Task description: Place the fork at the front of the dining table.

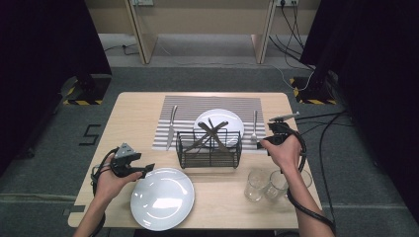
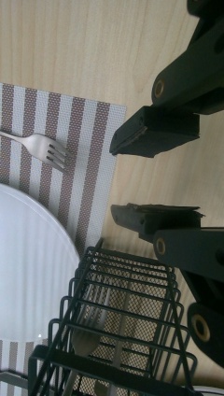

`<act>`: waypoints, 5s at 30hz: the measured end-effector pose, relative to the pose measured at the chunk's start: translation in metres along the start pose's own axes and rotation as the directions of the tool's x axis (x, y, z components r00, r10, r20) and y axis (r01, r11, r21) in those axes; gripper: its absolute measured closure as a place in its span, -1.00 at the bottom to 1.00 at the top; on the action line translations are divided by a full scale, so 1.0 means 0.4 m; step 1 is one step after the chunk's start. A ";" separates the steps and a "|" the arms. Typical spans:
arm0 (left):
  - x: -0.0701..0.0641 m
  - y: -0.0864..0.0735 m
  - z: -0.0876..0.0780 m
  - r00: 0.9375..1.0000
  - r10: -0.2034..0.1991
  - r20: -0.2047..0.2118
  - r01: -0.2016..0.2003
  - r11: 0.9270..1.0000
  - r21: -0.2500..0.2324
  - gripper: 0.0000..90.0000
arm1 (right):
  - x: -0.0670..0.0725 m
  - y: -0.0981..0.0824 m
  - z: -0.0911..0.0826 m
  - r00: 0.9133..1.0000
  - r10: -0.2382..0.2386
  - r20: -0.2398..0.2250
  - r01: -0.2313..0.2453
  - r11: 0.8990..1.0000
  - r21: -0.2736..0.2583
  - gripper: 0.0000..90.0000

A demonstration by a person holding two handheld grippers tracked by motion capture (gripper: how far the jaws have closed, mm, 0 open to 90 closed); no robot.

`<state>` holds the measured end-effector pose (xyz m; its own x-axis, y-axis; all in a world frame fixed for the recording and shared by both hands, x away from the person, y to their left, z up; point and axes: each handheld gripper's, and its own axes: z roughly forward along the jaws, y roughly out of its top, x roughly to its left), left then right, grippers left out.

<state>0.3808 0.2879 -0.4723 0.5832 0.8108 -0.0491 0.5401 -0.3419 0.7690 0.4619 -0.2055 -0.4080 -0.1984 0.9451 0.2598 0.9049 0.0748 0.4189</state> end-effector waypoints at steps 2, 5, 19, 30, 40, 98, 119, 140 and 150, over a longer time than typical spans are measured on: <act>0.000 0.001 0.000 1.000 0.001 -0.001 -0.001 1.000 -0.001 -0.40 | 0.000 -0.006 -0.006 1.000 -0.007 0.004 0.007 1.000 -0.001 0.41; 0.000 0.000 -0.001 1.000 0.000 -0.001 0.000 1.000 -0.001 -0.40 | 0.000 -0.016 -0.014 1.000 -0.003 -0.004 0.003 1.000 -0.005 0.41; 0.003 0.000 -0.005 1.000 0.003 -0.005 -0.003 1.000 0.000 -0.40 | 0.003 -0.049 -0.036 1.000 -0.008 -0.017 0.008 1.000 -0.012 0.38; 0.004 0.000 -0.006 1.000 0.001 -0.008 -0.001 1.000 -0.003 -0.40 | 0.022 -0.070 -0.058 0.999 -0.035 -0.026 0.035 0.999 -0.013 0.38; 0.003 0.000 -0.007 1.000 0.000 -0.007 0.000 1.000 -0.003 -0.40 | 0.040 -0.092 -0.076 0.997 -0.065 -0.032 0.065 0.998 -0.017 0.37; -0.009 0.007 -0.005 1.000 0.009 -0.004 -0.009 1.000 -0.008 -0.40 | 0.086 -0.203 -0.124 0.963 -0.260 -0.063 0.263 0.963 0.051 0.59; -0.018 0.013 -0.014 1.000 0.020 -0.002 -0.020 1.000 -0.017 -0.40 | 0.132 -0.211 -0.099 0.942 -0.331 -0.054 0.335 0.940 0.070 0.83; -0.029 0.024 -0.033 0.999 0.034 -0.001 -0.034 0.999 -0.038 -0.40 | 0.236 -0.199 -0.060 0.904 -0.415 -0.102 0.423 0.903 0.075 0.84; -0.030 0.024 -0.035 0.999 0.035 -0.002 -0.035 0.999 -0.041 -0.40 | 0.280 -0.196 -0.044 0.881 -0.457 -0.121 0.467 0.881 0.076 0.84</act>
<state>0.3706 0.2817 -0.4552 0.6008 0.7991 -0.0209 0.4936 -0.3503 0.7960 0.3622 -0.1110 -0.3964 -0.6337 0.7602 0.1433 0.7334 0.5314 0.4240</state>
